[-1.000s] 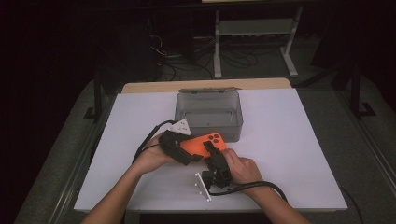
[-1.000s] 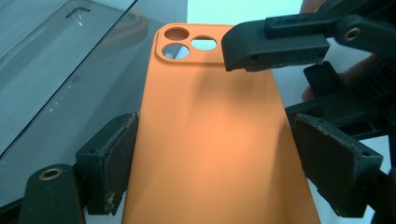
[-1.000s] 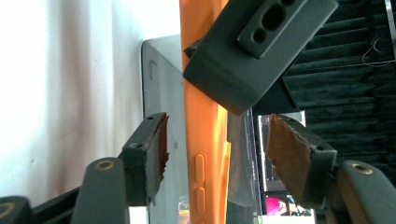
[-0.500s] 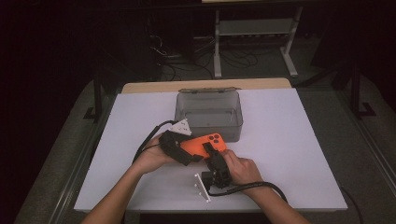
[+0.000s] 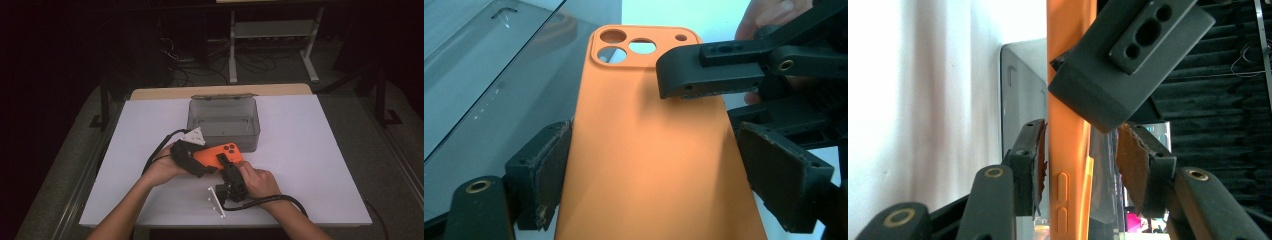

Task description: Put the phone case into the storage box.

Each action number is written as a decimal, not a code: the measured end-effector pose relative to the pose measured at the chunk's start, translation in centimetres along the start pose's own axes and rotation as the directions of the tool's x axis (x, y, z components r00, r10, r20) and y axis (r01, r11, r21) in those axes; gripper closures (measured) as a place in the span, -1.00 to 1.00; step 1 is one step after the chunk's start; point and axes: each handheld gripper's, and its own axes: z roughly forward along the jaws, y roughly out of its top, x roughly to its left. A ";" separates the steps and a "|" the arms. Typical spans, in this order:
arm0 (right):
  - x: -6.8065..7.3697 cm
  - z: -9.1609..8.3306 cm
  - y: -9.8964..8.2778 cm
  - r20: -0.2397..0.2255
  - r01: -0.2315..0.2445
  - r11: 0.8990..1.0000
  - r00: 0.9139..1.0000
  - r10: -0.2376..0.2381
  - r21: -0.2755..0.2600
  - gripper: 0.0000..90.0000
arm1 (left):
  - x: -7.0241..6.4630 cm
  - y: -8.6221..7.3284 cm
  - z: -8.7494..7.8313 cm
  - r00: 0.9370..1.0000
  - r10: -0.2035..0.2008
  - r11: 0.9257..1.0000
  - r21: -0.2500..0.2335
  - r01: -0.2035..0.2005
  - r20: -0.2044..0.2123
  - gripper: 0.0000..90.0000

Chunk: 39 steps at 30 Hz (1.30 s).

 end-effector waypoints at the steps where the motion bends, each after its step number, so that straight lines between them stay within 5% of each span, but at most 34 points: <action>1: 0.0 0.0 0.0 0.000 0.000 1.000 1.000 0.000 0.000 0.20 | 0.0 0.0 0.0 1.000 0.000 1.000 -0.001 0.000 0.000 -0.63; 39: 0.4 -0.1 0.0 0.020 0.052 0.999 0.998 -0.052 -0.001 0.54 | 0.1 0.0 0.0 1.000 -0.009 1.000 -0.003 0.009 0.015 -0.63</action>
